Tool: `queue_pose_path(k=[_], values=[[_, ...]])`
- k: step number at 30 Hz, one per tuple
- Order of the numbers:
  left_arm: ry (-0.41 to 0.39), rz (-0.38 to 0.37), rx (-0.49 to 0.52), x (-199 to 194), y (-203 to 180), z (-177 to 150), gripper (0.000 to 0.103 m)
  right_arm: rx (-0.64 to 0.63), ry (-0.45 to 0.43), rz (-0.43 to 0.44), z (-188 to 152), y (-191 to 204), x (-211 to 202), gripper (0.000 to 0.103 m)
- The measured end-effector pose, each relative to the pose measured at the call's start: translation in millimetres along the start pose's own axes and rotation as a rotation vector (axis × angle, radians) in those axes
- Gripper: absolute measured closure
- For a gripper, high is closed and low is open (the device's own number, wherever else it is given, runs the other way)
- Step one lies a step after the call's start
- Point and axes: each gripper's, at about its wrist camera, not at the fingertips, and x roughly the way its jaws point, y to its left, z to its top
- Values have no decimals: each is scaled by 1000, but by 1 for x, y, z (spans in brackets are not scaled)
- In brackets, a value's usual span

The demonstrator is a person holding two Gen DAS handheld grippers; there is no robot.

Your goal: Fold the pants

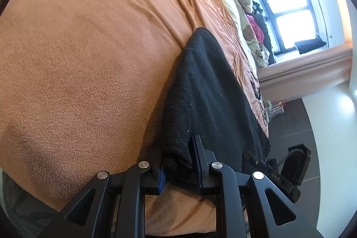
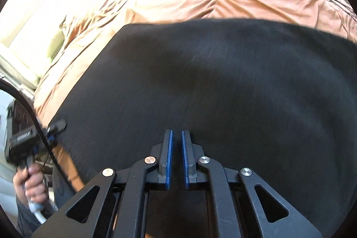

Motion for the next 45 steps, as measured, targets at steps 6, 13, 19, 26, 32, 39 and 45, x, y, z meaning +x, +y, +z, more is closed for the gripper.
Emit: queue_pose_path(k=[6,13,19,26,32,39,45], values=[[-15,6,-52,0,3,2,77,45,-2,2,31,-11,18,98],[-36,15,-102,2,4,4,76,111,1,-21,59,-17,39,98],[-39,15,-116,3,3,7,76,171,-8,-51,82,-30,51,98],[-37,-7,-120,3,9,9,76,188,-7,-85,98,-33,61,98],[-36,-22,-116,3,12,9,76,176,-2,-126,109,-30,71,98],[-43,-46,-105,-2,13,5,80,169,23,-120,103,-21,60,98],[-49,-67,-89,-9,5,5,82,157,36,-96,76,-12,42,98]])
